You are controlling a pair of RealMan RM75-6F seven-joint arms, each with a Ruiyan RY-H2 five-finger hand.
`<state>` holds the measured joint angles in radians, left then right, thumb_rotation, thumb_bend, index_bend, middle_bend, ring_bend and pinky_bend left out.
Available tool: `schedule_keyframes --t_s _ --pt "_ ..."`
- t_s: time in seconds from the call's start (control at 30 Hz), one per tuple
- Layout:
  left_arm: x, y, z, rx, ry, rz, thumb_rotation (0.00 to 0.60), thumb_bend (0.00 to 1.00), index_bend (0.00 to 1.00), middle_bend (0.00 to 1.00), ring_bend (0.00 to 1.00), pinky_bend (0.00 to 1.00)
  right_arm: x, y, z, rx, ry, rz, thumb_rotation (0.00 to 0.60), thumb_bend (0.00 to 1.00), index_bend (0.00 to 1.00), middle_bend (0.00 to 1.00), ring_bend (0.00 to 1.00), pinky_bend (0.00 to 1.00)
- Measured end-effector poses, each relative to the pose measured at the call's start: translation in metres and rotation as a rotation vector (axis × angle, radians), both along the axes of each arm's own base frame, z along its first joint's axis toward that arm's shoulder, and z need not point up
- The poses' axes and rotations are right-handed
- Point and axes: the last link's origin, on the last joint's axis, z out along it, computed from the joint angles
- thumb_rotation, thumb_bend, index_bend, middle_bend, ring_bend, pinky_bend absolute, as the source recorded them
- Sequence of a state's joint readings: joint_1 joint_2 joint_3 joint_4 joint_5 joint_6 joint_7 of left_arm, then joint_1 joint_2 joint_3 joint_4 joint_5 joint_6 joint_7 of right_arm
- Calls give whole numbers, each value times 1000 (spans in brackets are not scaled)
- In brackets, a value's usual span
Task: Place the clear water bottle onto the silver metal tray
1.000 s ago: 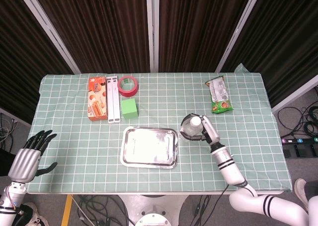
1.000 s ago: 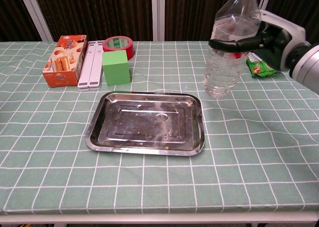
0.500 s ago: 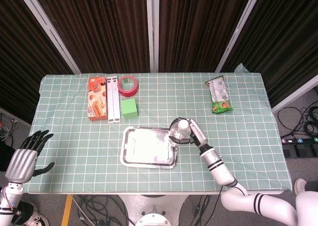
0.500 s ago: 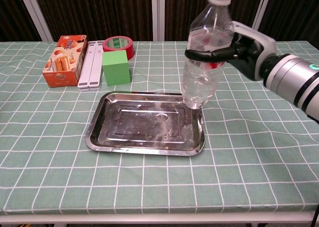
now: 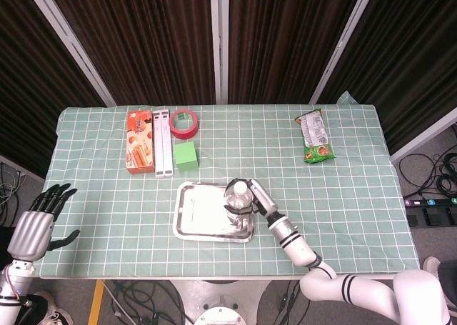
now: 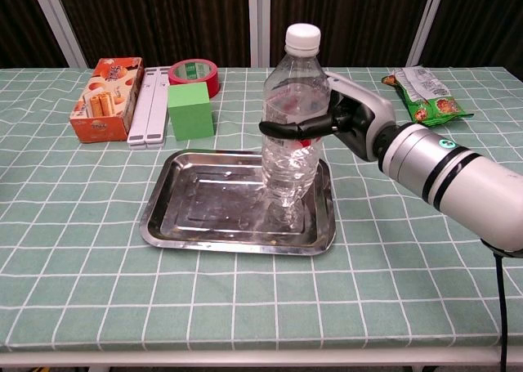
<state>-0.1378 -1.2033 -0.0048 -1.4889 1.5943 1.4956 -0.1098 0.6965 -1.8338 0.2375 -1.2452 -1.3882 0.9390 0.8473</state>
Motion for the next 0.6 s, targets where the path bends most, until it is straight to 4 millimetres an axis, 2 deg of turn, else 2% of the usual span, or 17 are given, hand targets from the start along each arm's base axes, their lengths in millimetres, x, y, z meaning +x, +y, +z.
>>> schedule_keyframes --t_s 0.13,0.3,0.37,0.5,0.6 --pt "0 0 0 -1 -1 1 600 207 183 187 97 169 4 1 -8 8 14 40 600 232 723 569 388 424" --pt "-1 -2 -1 -7 -1 3 600 207 182 187 97 169 7 1 -9 4 10 62 600 58 700 548 381 406" --pt "-1 -2 0 -6 -1 3 600 207 182 187 97 169 7 1 -9 6 15 71 600 4 630 526 342 366" --pt "-1 -1 1 -3 0 1 600 207 183 187 97 169 5 1 -10 36 34 87 600 0 435 475 220 255" --pt "-1 -1 1 -4 -1 1 600 207 182 187 97 169 3 1 -10 64 48 104 600 0 343 412 155 191"
